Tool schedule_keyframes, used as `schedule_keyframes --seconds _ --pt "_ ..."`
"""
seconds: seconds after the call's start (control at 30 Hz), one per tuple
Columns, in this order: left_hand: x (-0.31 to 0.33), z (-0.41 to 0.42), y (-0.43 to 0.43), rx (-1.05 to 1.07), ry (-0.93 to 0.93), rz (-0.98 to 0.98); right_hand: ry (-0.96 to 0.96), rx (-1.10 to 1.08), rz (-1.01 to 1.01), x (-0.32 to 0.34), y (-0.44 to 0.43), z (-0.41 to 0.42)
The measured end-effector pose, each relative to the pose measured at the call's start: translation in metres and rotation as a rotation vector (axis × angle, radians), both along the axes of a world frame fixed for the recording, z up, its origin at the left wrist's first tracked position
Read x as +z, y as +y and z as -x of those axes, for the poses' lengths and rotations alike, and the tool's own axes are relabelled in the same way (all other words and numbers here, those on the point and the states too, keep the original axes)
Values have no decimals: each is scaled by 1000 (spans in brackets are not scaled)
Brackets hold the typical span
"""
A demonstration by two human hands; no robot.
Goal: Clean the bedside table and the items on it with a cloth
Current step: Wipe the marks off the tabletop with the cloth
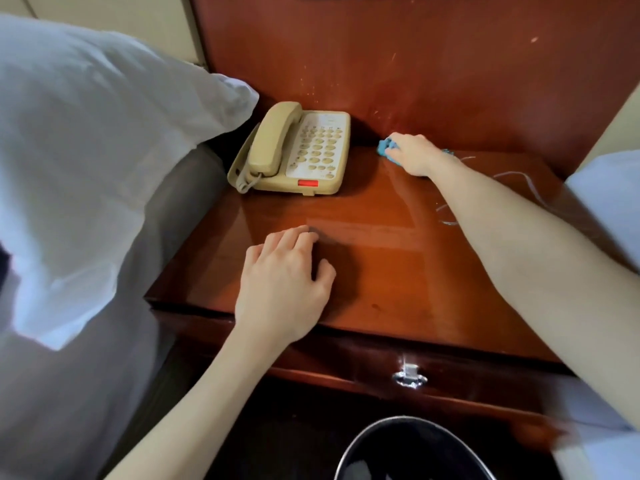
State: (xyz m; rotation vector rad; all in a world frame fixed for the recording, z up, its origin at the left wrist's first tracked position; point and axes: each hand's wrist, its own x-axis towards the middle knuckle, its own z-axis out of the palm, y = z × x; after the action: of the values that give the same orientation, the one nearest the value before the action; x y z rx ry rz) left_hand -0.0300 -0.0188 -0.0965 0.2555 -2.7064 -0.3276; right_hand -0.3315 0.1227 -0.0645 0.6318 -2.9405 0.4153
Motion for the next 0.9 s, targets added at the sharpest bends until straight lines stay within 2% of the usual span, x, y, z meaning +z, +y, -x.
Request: schedule_keyframes --seconds 0.23,0.47,0.7,0.9 --pt "1 1 -2 -12 -9 1 -1 15 -55 2 9 -26" --pt "1 1 -1 -13 -4 -16 -29 94 -104 3 41 -87" --pt "0 1 -3 -21 -2 -39 -188 162 -2 -4 88 -154" --pt "1 0 -3 -20 -5 -47 -142 230 -1 -9 109 -200"
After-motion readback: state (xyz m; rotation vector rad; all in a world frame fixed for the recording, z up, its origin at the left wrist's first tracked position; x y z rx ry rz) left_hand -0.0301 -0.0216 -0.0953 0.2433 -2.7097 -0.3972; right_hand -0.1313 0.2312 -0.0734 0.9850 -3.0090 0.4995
